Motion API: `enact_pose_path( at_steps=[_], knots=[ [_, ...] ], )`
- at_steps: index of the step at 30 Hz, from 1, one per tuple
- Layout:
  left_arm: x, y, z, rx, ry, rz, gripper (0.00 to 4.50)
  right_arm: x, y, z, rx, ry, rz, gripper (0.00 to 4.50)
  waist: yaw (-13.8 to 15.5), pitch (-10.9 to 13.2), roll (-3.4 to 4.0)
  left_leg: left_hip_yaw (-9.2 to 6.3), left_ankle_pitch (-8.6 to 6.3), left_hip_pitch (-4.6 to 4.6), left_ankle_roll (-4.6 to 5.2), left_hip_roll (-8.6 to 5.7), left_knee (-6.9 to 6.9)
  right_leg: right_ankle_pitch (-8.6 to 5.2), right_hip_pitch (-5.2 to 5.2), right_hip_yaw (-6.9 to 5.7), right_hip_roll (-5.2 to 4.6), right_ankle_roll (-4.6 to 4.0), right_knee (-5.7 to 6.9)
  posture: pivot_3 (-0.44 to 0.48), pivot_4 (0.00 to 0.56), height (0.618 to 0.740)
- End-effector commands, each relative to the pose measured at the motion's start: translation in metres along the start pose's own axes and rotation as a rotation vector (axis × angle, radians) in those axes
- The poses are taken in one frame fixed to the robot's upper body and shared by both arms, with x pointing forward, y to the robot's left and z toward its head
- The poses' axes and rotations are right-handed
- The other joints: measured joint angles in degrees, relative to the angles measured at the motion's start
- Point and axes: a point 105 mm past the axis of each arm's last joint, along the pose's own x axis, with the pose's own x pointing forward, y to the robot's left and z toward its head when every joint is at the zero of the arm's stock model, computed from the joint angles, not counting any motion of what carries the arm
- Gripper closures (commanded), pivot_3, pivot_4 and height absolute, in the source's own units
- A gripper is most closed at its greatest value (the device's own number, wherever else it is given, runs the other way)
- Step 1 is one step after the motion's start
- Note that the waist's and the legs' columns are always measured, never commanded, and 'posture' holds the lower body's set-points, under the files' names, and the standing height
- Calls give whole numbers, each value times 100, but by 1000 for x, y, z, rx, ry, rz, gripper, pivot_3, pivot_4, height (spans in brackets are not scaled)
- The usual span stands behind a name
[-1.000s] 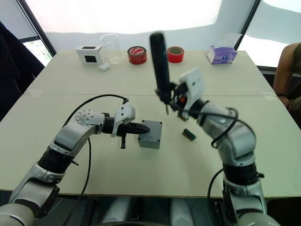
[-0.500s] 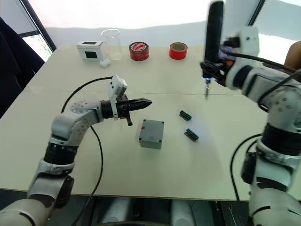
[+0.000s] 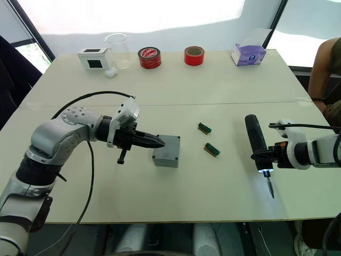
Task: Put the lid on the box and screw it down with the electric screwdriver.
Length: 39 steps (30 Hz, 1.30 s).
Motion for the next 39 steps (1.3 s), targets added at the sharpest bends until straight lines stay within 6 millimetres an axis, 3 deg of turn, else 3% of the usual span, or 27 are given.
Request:
enact_pose_path(
  at_steps=[1,7,9,14,19,23,27,31,32,35,37,39],
  knots=[
    [3,-7,4,47,-5,-9,4500,-3,0,5,-9,-18,-14,2751,24,1,-1,0,0,-1,0,0,0,0,0,0,0,0,-1,0,150,740],
    [3,-5,-1,25,0,18,4500,5,-10,7,17,-13,-82,2751,22,2,-4,0,0,-6,0,-5,13,5,2,1,-4,8,0,0,150,740],
    [2,-5,-1,23,2,24,4500,5,-12,5,13,-2,-90,1744,25,2,-4,-1,0,-5,0,-5,13,5,2,1,-3,9,0,0,150,740],
    [-1,3,-1,24,-6,71,4500,9,-13,0,-21,23,-123,94,37,0,-10,-3,0,-4,0,-4,16,5,8,-1,-3,10,0,0,150,740],
    [-4,4,-2,10,-7,72,4500,8,-13,3,-40,4,-135,36,42,-2,-16,-6,0,-1,0,-6,18,6,14,-2,-2,10,-1,0,150,740],
    [-13,10,0,-8,-19,106,4500,-4,-6,24,-99,-93,-140,36,30,-2,-17,-6,0,-1,0,-6,18,6,14,-2,-2,10,0,0,150,740],
    [-29,26,4,-27,-52,184,4500,-39,33,66,-280,-272,-43,36,15,6,-3,-4,0,-2,-1,-4,17,6,7,-1,-1,10,3,0,150,740],
    [-36,36,3,-46,-65,231,4500,-50,71,77,-446,-329,58,36,13,4,-12,-5,1,-4,-2,0,15,6,-1,-1,4,10,5,0,150,740],
    [-38,40,-1,-60,-65,253,4500,-45,88,73,-571,-347,90,36,20,3,-15,-6,1,-4,-2,1,15,6,0,-2,5,10,4,0,150,740],
    [-37,49,-18,-98,-43,306,4500,-20,133,36,-887,-333,248,36,34,2,-18,-8,1,-5,-1,-1,15,6,2,-2,3,10,3,0,150,740],
    [-33,48,-38,-91,35,320,4500,1,146,4,-1007,-259,322,36,30,2,-18,-8,1,-8,-1,-3,16,6,0,-1,2,11,5,0,150,740],
    [-31,51,-59,-41,142,363,4500,19,152,-9,-1050,-266,344,36,30,2,-18,-7,1,-8,-1,-7,18,6,0,-1,-2,11,6,0,150,740]
  ],
)
